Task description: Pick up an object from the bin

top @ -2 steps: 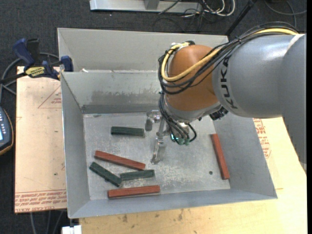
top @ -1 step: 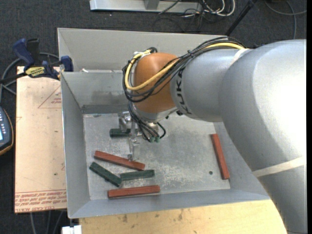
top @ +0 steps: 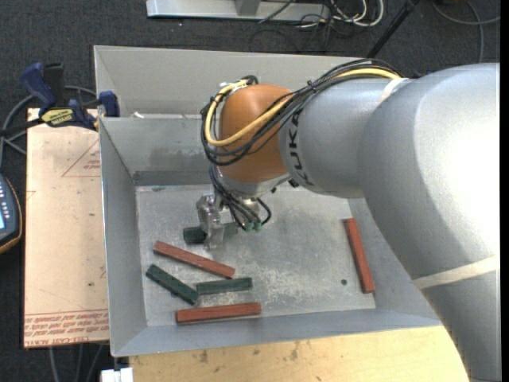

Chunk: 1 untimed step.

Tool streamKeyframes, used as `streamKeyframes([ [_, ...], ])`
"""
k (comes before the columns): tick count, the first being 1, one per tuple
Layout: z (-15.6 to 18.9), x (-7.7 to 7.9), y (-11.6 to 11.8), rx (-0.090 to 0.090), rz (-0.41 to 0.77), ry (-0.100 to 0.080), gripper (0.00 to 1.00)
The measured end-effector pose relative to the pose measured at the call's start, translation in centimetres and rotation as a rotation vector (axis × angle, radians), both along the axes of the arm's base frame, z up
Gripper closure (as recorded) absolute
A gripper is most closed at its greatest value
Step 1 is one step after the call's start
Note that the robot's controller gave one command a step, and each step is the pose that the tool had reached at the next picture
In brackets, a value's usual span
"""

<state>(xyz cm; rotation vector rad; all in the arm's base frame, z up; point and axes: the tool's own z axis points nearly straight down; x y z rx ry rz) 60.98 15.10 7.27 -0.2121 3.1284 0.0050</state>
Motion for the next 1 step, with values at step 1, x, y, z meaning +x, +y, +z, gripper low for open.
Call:
streamKeyframes([
  [1, 14.02, 2.48, -0.51, 0.001, -0.074, -0.007, 1.0],
])
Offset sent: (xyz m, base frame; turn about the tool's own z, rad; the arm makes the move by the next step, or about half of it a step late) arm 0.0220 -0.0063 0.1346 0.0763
